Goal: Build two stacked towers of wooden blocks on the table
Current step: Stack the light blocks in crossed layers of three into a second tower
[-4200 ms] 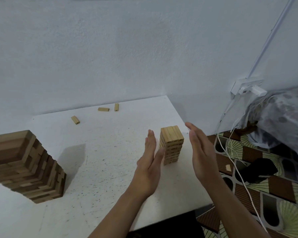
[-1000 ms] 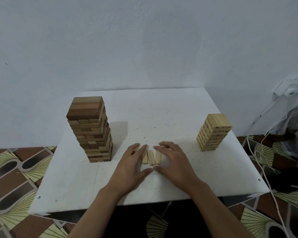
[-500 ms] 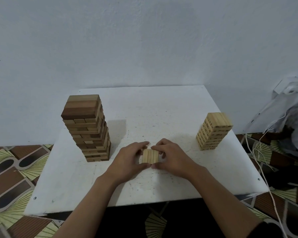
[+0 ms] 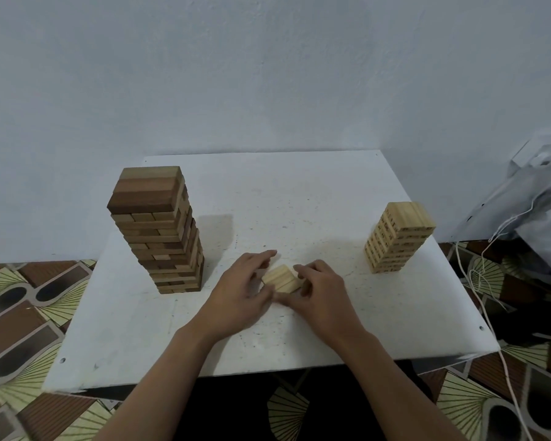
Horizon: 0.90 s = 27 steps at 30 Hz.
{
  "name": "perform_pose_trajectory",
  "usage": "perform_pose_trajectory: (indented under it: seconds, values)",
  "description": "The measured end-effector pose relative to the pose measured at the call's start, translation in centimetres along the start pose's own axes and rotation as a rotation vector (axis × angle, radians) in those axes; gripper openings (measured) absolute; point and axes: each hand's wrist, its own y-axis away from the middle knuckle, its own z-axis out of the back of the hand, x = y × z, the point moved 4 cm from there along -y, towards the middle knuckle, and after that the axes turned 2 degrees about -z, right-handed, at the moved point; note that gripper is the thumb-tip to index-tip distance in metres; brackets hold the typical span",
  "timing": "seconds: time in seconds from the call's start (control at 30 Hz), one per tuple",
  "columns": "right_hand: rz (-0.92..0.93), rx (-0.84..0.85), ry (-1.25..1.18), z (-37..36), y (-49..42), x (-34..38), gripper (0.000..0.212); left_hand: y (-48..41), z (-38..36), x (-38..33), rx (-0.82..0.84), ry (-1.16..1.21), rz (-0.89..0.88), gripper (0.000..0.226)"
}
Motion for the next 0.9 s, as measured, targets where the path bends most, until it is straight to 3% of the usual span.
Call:
perform_pose_trajectory:
  seconds: [0.2, 0.3, 0.43, 0.6, 0.9]
  values:
    - [0.017, -0.123, -0.019, 1.9, 0.9, -1.9, 0.034, 0.9, -1.1, 0.3, -0.001, -0.189, 0.017, 0.083]
    - [0.052, -0.098, 0.066, 1.8, 1.2, -2.5, 0.032, 0.8, -1.5, 0.2, -0.003, -0.178, -0.013, 0.078]
    - [0.072, -0.041, 0.188, 1.5, 1.5, -2.6, 0.044, 0.0, -1.1, 0.3, 0.124, -0.197, -0.037, 0.074]
    - [0.096, 0.201, 0.424, -0.3, 2.2, -2.7, 0.075, 0.5, -0.6, 0.8, 0.144, -0.198, -0.073, 0.076]
    - [0.102, 0.281, 0.629, -1.0, 2.2, -2.8, 0.08, 3.6, -2.9, 1.6, 0.13, -0.679, 0.002, 0.076]
